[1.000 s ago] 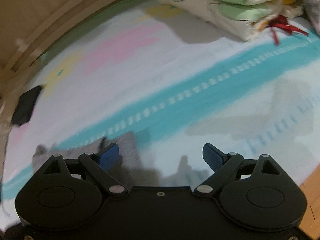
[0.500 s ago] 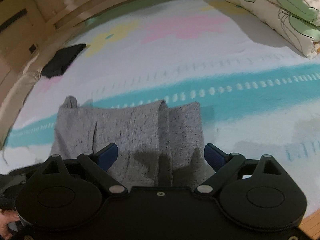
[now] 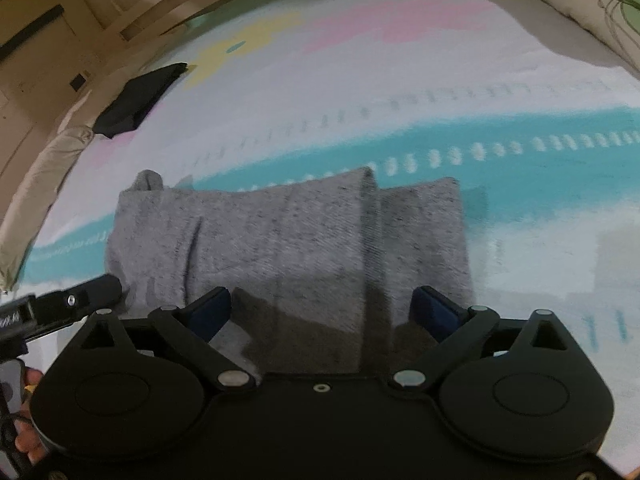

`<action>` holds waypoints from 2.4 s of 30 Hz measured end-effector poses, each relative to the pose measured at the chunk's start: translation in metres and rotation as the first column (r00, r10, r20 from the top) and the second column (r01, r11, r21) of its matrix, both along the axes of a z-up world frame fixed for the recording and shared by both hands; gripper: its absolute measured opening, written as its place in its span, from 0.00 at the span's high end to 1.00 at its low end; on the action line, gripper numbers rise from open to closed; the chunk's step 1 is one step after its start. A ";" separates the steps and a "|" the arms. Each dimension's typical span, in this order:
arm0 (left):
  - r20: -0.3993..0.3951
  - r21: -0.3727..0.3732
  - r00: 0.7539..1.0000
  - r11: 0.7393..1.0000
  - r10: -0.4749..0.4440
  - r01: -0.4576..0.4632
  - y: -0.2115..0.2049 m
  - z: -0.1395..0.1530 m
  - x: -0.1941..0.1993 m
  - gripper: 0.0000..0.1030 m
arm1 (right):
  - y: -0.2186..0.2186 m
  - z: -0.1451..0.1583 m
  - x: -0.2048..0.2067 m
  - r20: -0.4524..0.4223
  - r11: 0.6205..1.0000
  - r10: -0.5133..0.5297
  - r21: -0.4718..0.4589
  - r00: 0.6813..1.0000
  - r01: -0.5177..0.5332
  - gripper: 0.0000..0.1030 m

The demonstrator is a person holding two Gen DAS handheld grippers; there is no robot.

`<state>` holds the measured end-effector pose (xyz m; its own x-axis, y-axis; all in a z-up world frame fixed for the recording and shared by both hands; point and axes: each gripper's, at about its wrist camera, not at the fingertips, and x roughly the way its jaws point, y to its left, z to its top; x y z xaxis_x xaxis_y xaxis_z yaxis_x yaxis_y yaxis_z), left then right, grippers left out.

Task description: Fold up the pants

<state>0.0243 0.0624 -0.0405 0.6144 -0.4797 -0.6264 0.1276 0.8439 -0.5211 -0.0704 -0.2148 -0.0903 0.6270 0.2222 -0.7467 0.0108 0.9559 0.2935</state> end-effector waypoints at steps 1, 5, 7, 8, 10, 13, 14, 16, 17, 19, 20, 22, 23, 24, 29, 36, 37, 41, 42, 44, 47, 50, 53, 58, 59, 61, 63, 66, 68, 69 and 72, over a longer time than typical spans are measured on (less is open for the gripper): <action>-0.003 0.008 1.000 1.000 0.016 -0.016 0.003 -0.001 0.001 0.55 | 0.002 0.000 0.001 0.000 1.000 0.011 0.014 1.000 -0.011 0.09; -0.006 0.046 0.998 0.997 0.068 -0.067 0.010 -0.003 0.001 0.55 | 0.014 0.005 0.003 -0.020 1.000 0.021 0.011 1.000 -0.021 0.45; 0.002 0.064 0.996 0.994 0.092 -0.092 0.016 -0.001 -0.002 0.55 | 0.021 0.012 0.001 -0.010 1.000 0.021 -0.010 1.000 -0.021 0.59; 0.006 0.070 0.994 0.992 0.105 -0.105 0.020 0.001 -0.004 0.55 | 0.026 0.017 -0.001 -0.011 0.999 0.015 -0.029 1.000 -0.016 0.66; 0.023 0.063 0.992 0.990 0.127 -0.128 0.025 0.008 -0.006 0.55 | 0.035 0.034 -0.007 0.013 0.998 0.028 -0.063 1.000 -0.027 0.73; 0.053 0.055 0.990 0.990 0.128 -0.131 0.025 0.017 -0.009 0.55 | 0.035 0.065 -0.029 0.106 0.998 0.048 -0.041 0.993 -0.043 0.76; 0.066 0.066 0.991 0.991 0.115 -0.119 0.022 0.020 -0.010 0.55 | 0.031 0.073 -0.036 0.130 0.999 0.039 -0.035 0.991 -0.035 0.77; 0.083 0.098 0.994 0.992 0.074 -0.083 0.012 0.023 -0.011 0.55 | 0.016 0.079 -0.049 0.155 0.999 -0.003 -0.036 0.988 0.008 0.77; 0.084 0.114 0.995 0.992 0.044 -0.054 0.005 0.022 -0.012 0.55 | 0.009 0.076 -0.050 0.144 0.998 -0.022 -0.052 0.989 0.030 0.77; 0.066 0.153 0.997 0.988 -0.027 0.016 -0.011 0.016 -0.013 0.55 | -0.006 0.060 -0.045 0.072 0.994 -0.083 -0.071 0.994 0.088 0.73; 0.052 0.187 0.996 0.981 -0.065 0.055 -0.019 0.012 -0.014 0.55 | -0.012 0.043 -0.037 -0.004 0.992 -0.098 -0.081 0.995 0.097 0.72; 0.032 0.286 0.991 0.951 -0.129 0.115 -0.035 0.004 -0.018 0.55 | -0.014 0.016 -0.025 -0.088 0.984 -0.121 -0.142 0.989 0.108 0.61; 0.025 0.333 0.988 0.933 -0.152 0.135 -0.041 0.000 -0.021 0.54 | -0.013 0.011 -0.025 -0.076 0.981 -0.127 -0.156 0.989 0.114 0.57; 0.012 0.382 0.985 0.911 -0.175 0.157 -0.046 -0.004 -0.024 0.53 | -0.012 0.012 -0.027 -0.050 0.980 -0.119 -0.167 0.992 0.110 0.49; 0.002 0.398 0.985 0.904 -0.171 0.156 -0.041 -0.008 -0.030 0.49 | -0.007 0.018 -0.028 -0.038 0.941 -0.148 -0.314 0.988 0.129 0.13; -0.083 0.287 0.992 0.951 -0.091 0.111 -0.015 -0.013 -0.029 0.31 | -0.026 0.001 -0.027 -0.139 0.961 -0.206 -0.216 0.969 0.173 0.02; -0.074 0.305 0.993 0.945 -0.096 0.114 -0.017 -0.013 -0.030 0.31 | -0.031 0.000 -0.026 -0.155 0.965 -0.215 -0.187 0.964 0.185 0.02; -0.039 0.306 0.996 0.947 -0.085 0.093 -0.018 -0.017 -0.035 0.28 | -0.045 -0.006 -0.023 -0.210 0.975 -0.221 -0.084 0.952 0.208 0.00; -0.039 0.309 0.996 0.947 -0.084 0.092 -0.019 -0.016 -0.035 0.28 | -0.047 -0.006 -0.022 -0.215 0.977 -0.212 -0.077 0.953 0.200 0.00; -0.050 0.320 0.996 0.943 -0.076 0.088 -0.021 -0.014 -0.033 0.28 | -0.046 -0.005 -0.021 -0.216 0.977 -0.210 -0.080 0.954 0.197 0.00; -0.058 0.324 0.997 0.943 -0.056 0.072 -0.024 -0.015 -0.029 0.26 | -0.042 -0.005 -0.024 -0.201 0.975 -0.218 -0.093 0.955 0.203 0.00; -0.063 0.346 0.997 0.936 -0.044 0.063 -0.029 -0.015 -0.027 0.23 | -0.040 -0.006 -0.024 -0.199 0.972 -0.228 -0.103 0.953 0.211 0.00; -0.060 0.363 0.997 0.930 -0.039 0.058 -0.032 -0.016 -0.027 0.20 | -0.040 -0.004 -0.025 -0.210 0.971 -0.234 -0.104 0.949 0.217 0.00; -0.098 0.391 0.995 0.920 0.017 0.023 -0.041 -0.014 -0.022 0.16 | -0.041 -0.003 -0.018 -0.246 0.969 -0.240 -0.112 0.939 0.219 0.00; -0.093 0.399 0.995 0.917 0.024 0.015 -0.044 -0.014 -0.021 0.14 | -0.041 -0.003 -0.017 -0.252 0.969 -0.242 -0.113 0.937 0.220 0.00; -0.094 0.406 0.995 0.914 0.043 -0.001 -0.047 -0.015 -0.019 0.11 | -0.039 -0.003 -0.016 -0.261 0.967 -0.249 -0.116 0.933 0.226 0.00; -0.102 0.413 0.994 0.911 0.051 -0.004 -0.050 -0.015 -0.016 0.10 | -0.039 -0.004 -0.016 -0.260 0.967 -0.250 -0.116 0.933 0.227 0.00; -0.116 0.412 0.992 0.911 0.056 -0.003 -0.051 -0.014 -0.012 0.09 | -0.041 -0.004 -0.017 -0.259 0.970 -0.241 -0.103 0.935 0.222 0.00; -0.119 0.414 0.991 0.910 0.055 0.000 -0.052 -0.014 -0.010 0.08 | -0.044 -0.006 -0.018 -0.252 0.972 -0.233 -0.090 0.939 0.217 0.00; -0.114 0.415 0.992 0.910 0.048 0.004 -0.052 -0.014 -0.010 0.08 | -0.044 -0.006 -0.019 -0.241 0.973 -0.230 -0.086 0.943 0.215 0.00; -0.102 0.401 0.994 0.916 0.031 0.013 -0.048 -0.015 -0.010 0.08 | -0.044 -0.008 -0.031 -0.177 0.971 -0.235 -0.074 0.956 0.225 0.00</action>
